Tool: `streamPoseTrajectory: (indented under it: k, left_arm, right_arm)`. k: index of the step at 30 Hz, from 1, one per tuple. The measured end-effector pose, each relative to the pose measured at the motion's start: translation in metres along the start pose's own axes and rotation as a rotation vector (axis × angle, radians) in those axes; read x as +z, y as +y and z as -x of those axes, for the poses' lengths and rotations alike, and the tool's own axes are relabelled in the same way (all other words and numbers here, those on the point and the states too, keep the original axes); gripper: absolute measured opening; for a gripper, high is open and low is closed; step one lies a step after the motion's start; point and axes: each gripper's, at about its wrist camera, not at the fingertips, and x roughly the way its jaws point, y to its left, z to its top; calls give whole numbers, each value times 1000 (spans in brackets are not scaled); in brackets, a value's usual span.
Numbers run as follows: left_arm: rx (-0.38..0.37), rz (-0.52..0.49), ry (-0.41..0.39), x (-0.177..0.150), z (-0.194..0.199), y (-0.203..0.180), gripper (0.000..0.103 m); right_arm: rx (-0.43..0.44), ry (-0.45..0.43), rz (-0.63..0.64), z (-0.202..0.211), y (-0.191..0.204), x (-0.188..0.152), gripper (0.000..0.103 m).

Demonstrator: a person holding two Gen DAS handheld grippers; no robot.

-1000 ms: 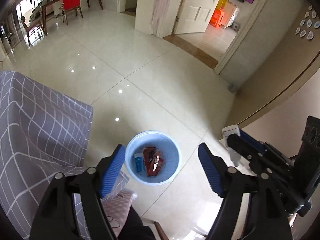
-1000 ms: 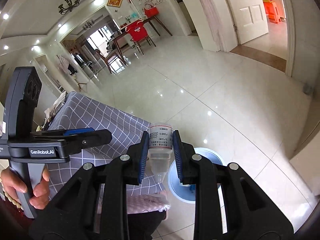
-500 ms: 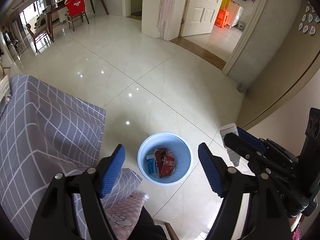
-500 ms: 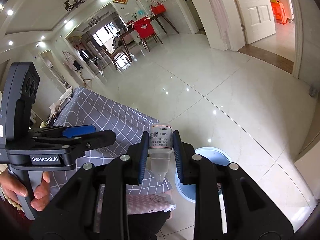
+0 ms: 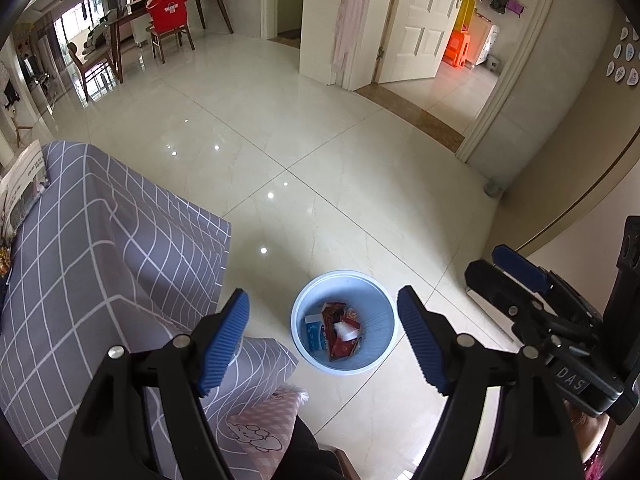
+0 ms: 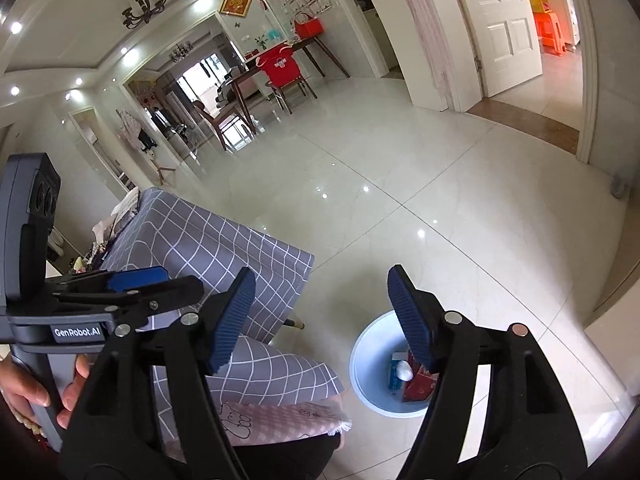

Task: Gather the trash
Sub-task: 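Move both tools back over the remaining trash on the tablecloth, then grasp the red bag with the left tool while the right tool grasps the dark snack bag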

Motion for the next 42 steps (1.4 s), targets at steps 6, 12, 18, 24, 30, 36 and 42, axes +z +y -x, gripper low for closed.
streamPoseTrajectory:
  k: [6, 12, 18, 24, 30, 36, 42]
  left_arm:
    - [-6, -10, -13, -3, 11, 7, 75]
    - [18, 9, -56, -9, 39, 37, 76]
    - [92, 89, -109, -22, 78, 105, 77]
    - [173, 248, -157, -44, 118, 198, 79]
    - [221, 454, -173, -72, 141, 293, 80]
    - [198, 630, -182, -88, 136, 361, 80]
    - [175, 690, -197, -83, 116, 390, 80]
  right_arm:
    - [-1, 0, 8, 7, 10, 3, 68]
    - [36, -6, 73, 11, 51, 8, 68]
    - [112, 1, 174, 0, 122, 13, 68]
    - [194, 40, 303, -22, 208, 11, 68]
    - [239, 113, 427, -59, 287, -1, 70]
    - [231, 187, 489, -99, 329, -8, 70]
    - [205, 227, 504, -131, 349, -10, 73]
